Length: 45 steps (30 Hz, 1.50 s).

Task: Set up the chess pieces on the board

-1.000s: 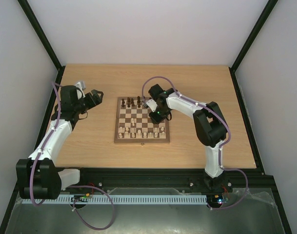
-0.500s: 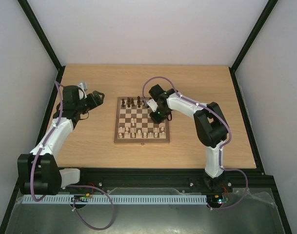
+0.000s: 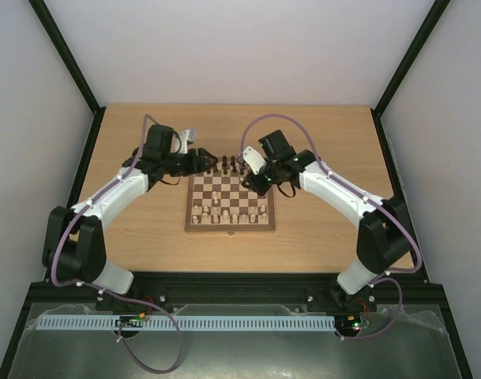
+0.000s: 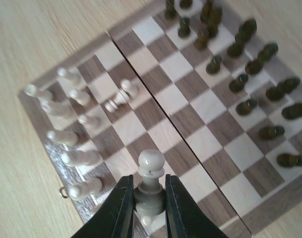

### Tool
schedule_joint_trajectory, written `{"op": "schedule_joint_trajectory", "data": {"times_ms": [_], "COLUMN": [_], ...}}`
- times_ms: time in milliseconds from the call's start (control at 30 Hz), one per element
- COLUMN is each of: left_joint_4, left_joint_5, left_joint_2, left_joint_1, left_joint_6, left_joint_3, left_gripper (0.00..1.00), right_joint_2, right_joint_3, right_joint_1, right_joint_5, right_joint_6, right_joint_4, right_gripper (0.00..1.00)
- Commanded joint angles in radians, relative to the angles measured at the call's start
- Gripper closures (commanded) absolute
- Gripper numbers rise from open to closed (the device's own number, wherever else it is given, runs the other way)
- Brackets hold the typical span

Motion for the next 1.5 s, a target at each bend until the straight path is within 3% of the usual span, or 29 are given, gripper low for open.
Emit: {"op": "schedule_joint_trajectory", "data": {"times_ms": [0, 433, 700, 1167, 1367, 1467], "left_joint_4": [-0.043, 0.005, 0.025, 0.109, 0.020, -0.062], "left_joint_5": [0.191, 0.367, 0.401, 0.456, 0.369, 0.238], "left_joint_2": [0.077, 0.170, 0.190, 0.200, 0.184, 0.161], "left_joint_1": [-0.054, -0.153, -0.174, -0.194, -0.192, -0.197], "left_joint_6": [-0.024, -0.049, -0.053, -0.081, -0.005, 0.070], "left_joint_3": [0.059, 0.053, 0.056, 0.028, 0.059, 0.082], "left_gripper": [0.38, 0.58, 0.66, 0.88, 0.91, 0.92], "right_joint_2": [-0.054, -0.128, -0.135, -0.131, -0.166, -0.224], "right_joint_3": [-0.069, -0.136, -0.139, -0.141, -0.146, -0.166], "right_joint_1": [-0.002, -0.001, -0.002, -0.002, -0.008, -0.043], "right_joint_5": [-0.113, -0.157, -0.166, -0.183, -0.163, -0.193], "right_joint_6": [-0.043, -0.049, -0.046, -0.039, -0.035, -0.025], "right_joint_4": [0.087, 0.139, 0.147, 0.149, 0.135, 0.134], "right_gripper": [0.88, 0.87, 0.87, 0.86, 0.63, 0.56]}}
